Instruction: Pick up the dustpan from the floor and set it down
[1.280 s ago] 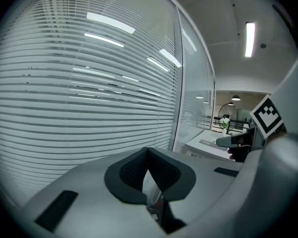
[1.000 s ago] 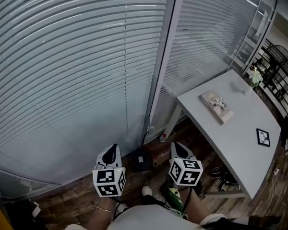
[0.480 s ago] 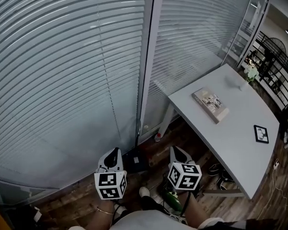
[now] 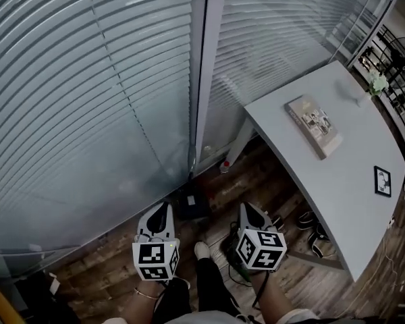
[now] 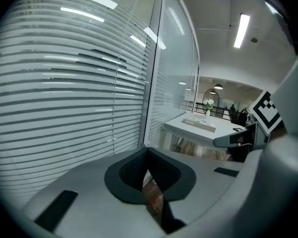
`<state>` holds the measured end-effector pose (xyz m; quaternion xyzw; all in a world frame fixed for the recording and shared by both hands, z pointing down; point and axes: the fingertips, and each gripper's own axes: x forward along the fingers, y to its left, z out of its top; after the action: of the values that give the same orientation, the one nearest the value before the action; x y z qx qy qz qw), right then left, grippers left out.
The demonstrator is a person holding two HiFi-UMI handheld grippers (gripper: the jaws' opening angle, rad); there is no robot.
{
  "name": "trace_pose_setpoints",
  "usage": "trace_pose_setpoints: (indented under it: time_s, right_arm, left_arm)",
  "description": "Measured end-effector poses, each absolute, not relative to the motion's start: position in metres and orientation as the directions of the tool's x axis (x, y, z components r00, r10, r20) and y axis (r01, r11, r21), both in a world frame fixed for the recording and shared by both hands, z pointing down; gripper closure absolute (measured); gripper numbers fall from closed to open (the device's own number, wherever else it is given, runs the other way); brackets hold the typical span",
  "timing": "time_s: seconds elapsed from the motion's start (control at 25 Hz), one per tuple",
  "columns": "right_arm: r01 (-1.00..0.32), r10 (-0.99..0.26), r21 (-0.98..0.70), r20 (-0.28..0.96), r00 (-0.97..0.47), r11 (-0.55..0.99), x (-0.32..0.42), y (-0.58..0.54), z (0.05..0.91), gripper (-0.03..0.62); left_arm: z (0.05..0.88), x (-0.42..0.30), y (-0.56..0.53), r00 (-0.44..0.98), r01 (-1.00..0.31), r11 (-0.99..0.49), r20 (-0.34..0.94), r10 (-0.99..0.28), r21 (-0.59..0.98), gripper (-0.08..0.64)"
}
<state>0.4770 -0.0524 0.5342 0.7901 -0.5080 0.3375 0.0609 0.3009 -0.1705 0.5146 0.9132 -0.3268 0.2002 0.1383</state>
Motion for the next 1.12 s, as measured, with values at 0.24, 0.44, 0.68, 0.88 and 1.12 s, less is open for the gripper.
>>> trace_pose_setpoints:
  time_s: [0.24,0.44,0.68,0.88,1.12]
  right_arm:
    - [-0.833,-0.715,-0.254,0.663,0.22,-0.491,0.474,-0.046,0.585,0.56]
    - [-0.835,-0.696,-0.25,0.689,0.202,-0.491,0.476,-0.055,0.624,0.56]
    - [-0.827,-0.687,-0.248,0.695,0.211,-0.504,0.488,-0.062,0.645,0.56]
    - [-0.824,-0.682,-0.247,0.7,0.213,-0.51,0.493,-0.062,0.649,0.56]
    - [-0.819,-0.676,-0.252,0.706,0.21,-0.516,0.496,-0.06,0.655,0.56]
  left_arm:
    - [0.57,0.308,-0.169,0.681,-0.655,-0.743,0.53,-0.506,0.133,0.543]
    - [0.605,0.322,-0.18,0.673,-0.658,-0.74,0.549,-0.496,0.139,0.543]
    - [0.628,0.336,-0.183,0.672,-0.652,-0.746,0.561,-0.483,0.138,0.543]
    - [0.638,0.338,-0.182,0.659,-0.657,-0.743,0.578,-0.481,0.131,0.543]
    - [0.649,0.343,-0.186,0.64,-0.672,-0.732,0.585,-0.499,0.11,0.54]
